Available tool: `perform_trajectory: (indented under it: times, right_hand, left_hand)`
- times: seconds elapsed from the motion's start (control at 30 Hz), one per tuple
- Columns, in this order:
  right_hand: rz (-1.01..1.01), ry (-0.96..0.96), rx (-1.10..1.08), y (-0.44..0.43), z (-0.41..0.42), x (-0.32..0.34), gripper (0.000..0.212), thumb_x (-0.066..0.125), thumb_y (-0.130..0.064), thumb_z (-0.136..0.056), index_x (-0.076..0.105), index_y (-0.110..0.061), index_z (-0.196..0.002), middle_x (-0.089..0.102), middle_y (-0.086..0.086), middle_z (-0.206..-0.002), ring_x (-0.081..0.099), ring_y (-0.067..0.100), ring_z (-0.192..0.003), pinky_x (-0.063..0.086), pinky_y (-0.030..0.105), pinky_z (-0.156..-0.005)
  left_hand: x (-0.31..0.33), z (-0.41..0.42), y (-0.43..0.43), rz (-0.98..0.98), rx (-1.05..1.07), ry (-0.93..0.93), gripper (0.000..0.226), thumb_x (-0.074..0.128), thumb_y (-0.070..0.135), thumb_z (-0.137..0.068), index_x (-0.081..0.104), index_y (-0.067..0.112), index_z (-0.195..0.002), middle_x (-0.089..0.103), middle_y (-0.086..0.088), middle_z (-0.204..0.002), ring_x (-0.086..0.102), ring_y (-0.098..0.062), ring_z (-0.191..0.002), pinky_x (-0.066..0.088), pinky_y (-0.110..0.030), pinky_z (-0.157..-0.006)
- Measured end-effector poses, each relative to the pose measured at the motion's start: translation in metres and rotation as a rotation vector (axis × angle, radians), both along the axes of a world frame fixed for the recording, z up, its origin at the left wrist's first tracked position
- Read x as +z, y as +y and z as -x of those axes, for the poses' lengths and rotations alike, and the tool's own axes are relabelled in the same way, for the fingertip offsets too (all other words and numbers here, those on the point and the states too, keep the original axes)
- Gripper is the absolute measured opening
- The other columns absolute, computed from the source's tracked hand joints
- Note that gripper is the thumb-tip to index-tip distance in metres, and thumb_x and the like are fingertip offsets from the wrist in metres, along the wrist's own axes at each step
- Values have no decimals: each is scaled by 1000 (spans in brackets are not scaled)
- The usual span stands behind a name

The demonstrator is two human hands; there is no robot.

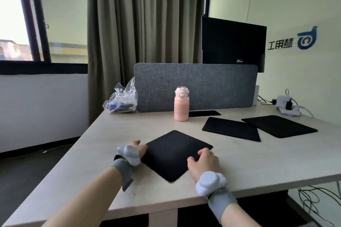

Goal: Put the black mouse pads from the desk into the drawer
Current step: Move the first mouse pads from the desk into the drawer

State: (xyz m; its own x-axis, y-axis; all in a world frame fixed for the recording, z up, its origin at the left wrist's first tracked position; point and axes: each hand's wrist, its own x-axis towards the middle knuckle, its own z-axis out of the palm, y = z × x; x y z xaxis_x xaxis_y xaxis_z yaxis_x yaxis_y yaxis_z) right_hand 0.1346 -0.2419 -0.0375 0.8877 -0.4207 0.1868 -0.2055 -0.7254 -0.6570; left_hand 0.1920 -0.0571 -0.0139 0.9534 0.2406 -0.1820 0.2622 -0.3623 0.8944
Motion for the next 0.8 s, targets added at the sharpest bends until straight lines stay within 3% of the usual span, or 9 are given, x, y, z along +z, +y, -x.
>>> perform_trajectory:
  times: [0.13,0.27,0.37,0.53,0.6,0.73,0.8]
  right_hand:
    - [142,49,-14,3,1,-2,46,47,-36,-84,45,-11,-122,58,5,-129,38,25,-129,32,32,-106]
    - [174,67,8,5,2,-1,49,46,-39,-82,45,-12,-123,56,3,-130,38,24,-130,31,33,-106]
    - [134,55,37,5,5,1,51,46,-41,-82,44,-16,-126,59,2,-127,43,23,-128,31,33,-104]
    - [15,20,71,1,8,5,52,48,-40,-81,43,-24,-129,60,-2,-126,50,20,-123,31,31,-106]
    - [-54,19,102,0,9,5,50,49,-39,-80,43,-25,-128,60,-3,-127,53,20,-122,33,30,-106]
    - [-255,25,161,-1,15,7,50,52,-32,-81,46,-25,-129,57,-5,-134,55,21,-121,40,31,-103]
    - [-401,17,191,-4,21,12,46,54,-22,-83,49,-18,-129,57,-2,-135,55,21,-122,41,29,-101]
  left_hand:
    - [-1,-6,2,-12,-52,8,58,46,8,-94,28,3,-148,38,-14,-151,37,-28,-140,25,-25,-114]
    - [-3,-5,10,-105,-66,39,52,54,19,-89,45,11,-140,54,-12,-140,49,-27,-130,33,-25,-109]
    - [-2,-5,13,-195,-87,39,39,59,28,-86,66,11,-121,66,-10,-125,59,-27,-118,42,-25,-101]
    - [-2,-8,9,-267,-45,41,31,58,25,-84,72,14,-109,68,-6,-117,59,-24,-117,41,-27,-104]
    - [-4,-6,5,-228,-17,30,26,55,21,-83,71,19,-104,68,-5,-111,59,-25,-117,40,-27,-103]
    - [-3,7,9,-47,-31,17,48,56,16,-82,57,19,-130,64,-9,-128,57,-27,-120,40,-30,-109]
    - [2,20,20,112,9,-30,49,58,10,-81,57,15,-129,66,-13,-116,60,-29,-108,46,-31,-102]
